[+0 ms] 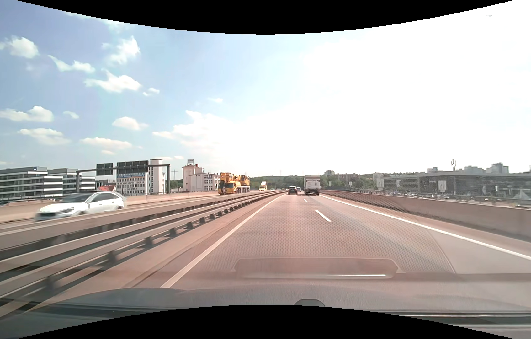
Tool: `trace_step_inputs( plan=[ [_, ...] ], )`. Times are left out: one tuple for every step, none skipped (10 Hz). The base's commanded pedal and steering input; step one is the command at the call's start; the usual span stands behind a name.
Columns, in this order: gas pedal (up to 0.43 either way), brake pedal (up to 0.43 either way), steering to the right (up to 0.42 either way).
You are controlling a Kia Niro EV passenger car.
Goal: Follow the waypoints while adhering to traffic rules and regulations
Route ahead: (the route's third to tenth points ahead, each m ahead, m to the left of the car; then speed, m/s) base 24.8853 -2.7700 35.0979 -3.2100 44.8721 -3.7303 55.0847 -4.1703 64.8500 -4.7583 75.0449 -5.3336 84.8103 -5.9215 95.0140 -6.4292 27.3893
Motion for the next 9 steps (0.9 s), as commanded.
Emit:
trace_step_inputs(
  plan=[
    [0.118, 0.000, 0.006],
    [0.118, 0.000, 0.006],
    [0.118, 0.000, 0.006],
    [0.118, 0.000, 0.005],
    [0.118, 0.000, 0.003],
    [0.118, 0.000, 0.001],
    [0.118, 0.000, 0.002],
    [0.118, 0.000, 0.002],
    [0.118, 0.000, 0.002]
  ],
)
